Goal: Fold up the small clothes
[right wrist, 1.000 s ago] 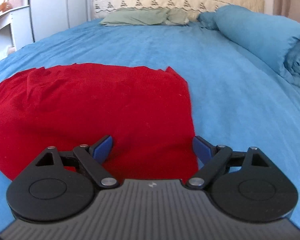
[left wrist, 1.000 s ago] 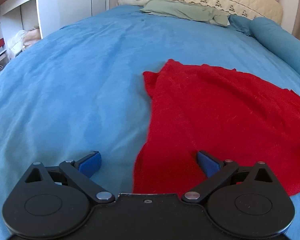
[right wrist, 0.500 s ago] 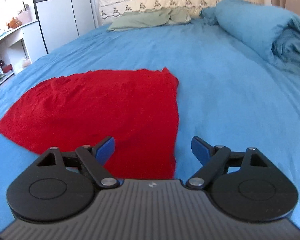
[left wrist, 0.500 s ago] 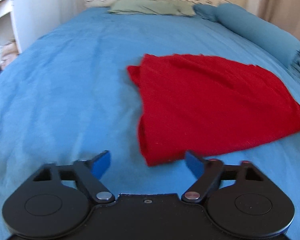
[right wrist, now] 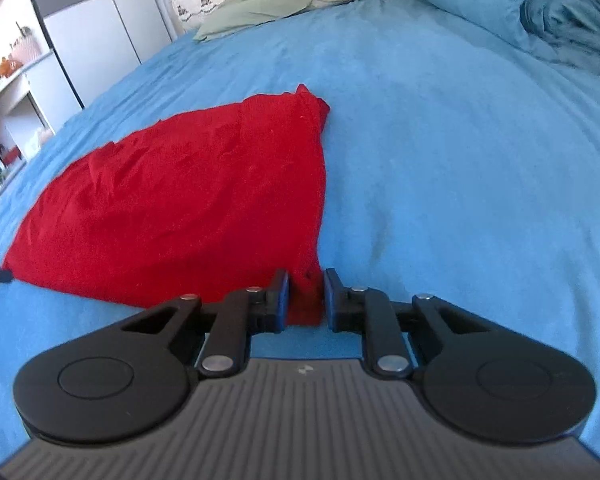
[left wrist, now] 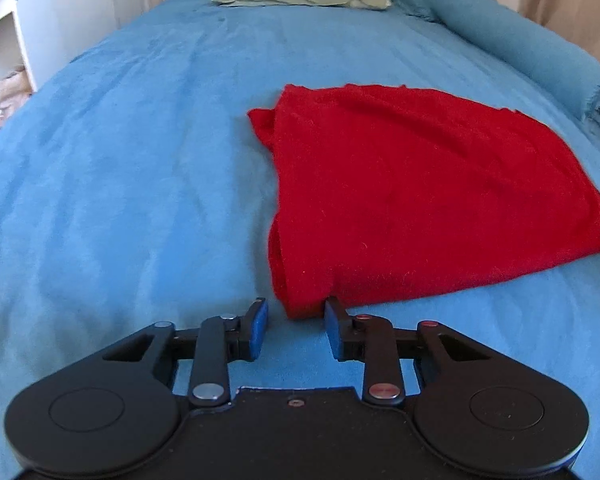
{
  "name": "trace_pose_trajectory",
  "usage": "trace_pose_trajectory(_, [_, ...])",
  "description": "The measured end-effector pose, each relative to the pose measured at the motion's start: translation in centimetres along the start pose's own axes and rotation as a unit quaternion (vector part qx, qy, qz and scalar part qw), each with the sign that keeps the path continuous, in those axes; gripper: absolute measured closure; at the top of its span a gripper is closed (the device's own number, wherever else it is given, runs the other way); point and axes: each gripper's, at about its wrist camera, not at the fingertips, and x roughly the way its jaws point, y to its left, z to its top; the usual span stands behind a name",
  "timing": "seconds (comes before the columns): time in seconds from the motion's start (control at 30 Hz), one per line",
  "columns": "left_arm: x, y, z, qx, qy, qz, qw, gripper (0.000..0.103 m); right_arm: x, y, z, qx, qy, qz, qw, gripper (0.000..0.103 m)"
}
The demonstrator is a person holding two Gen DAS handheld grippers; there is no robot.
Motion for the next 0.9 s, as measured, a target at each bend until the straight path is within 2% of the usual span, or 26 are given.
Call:
trace_pose_trajectory(0.03, [-0.8,-0.6,0.5,-0.003,-0.006,0.005,1.0,0.041,-0.5,0.3,0.3,0.001,-0.001,-0.006,1.0,0.065])
trace_pose_trajectory(0.07, [-1.6,-1.1,0.9,-0.004,-0.018,0.003,0.9998,0.027,-1.3,0.9,0.6,-0.004,-0.007,-0.013,1.0,0.056])
trace_pose_trajectory(0.1, [-2.6,-2.1,1.4,-0.005,-0.04,-0.002,0.9992,0.004,-2.0,1.7,0.7,-0.012,-0.015,-0.013,1.0,0.039])
trace_pose_trajectory(0.13, [-3.6,-3.1,2.0,-0.005,-0.068,-0.011,0.9976,0.0,-3.0,2.6,0.9,-0.019,-0.023,-0.01,0.999,0.03])
trace_pose_trajectory(0.17, [-4.4,-4.5,2.7,-0.001,-0.099,-0.029,0.9947,0.0,-3.7,3.4,0.9,-0.022,-0.023,-0.009,0.999,0.015])
trace_pose_trajectory(0.2, [-4.7,-5.8,3.6,0.005,-0.111,-0.043,0.9928,0.0,-4.3,4.3,1.0,-0.024,-0.021,-0.007,0.999,0.012])
trace_pose_trajectory(0.3, [-2.8,-9.9,6.7,0.013,-0.102,-0.068,0.9924,0.0,-4.7,6.7,0.2,-0.018,0.0,0.0,1.0,0.012])
trace_pose_trajectory(0.4, [0.7,-12.9,9.1,-0.003,-0.085,-0.111,0.9901,0.001,-4.0,7.8,-1.3,0.016,0.01,0.0,1.0,0.012])
trace_pose_trajectory(0.43, [1.8,-13.6,9.6,-0.008,-0.076,-0.116,0.9902,0.006,-3.7,7.8,-1.9,0.037,0.008,-0.003,0.999,0.012])
trace_pose_trajectory(0.5, [4.0,-15.2,10.6,-0.005,-0.06,-0.098,0.9934,0.014,-3.1,7.6,-2.8,0.083,0.006,-0.002,0.997,0.012])
trace_pose_trajectory(0.6, [6.8,-16.8,11.3,0.001,-0.047,-0.042,0.998,0.015,-2.6,7.2,-3.9,0.148,-0.015,0.002,0.989,0.012])
trace_pose_trajectory(0.8, [10.2,-16.5,10.9,-0.044,-0.02,0.002,0.9988,0.015,-1.2,6.2,-4.6,0.214,-0.081,-0.004,0.974,0.013])
trace_pose_trajectory(0.9, [11.0,-16.3,10.7,-0.049,-0.022,0.01,0.9985,0.013,-0.6,6.1,-4.3,0.228,-0.104,-0.013,0.968,0.013])
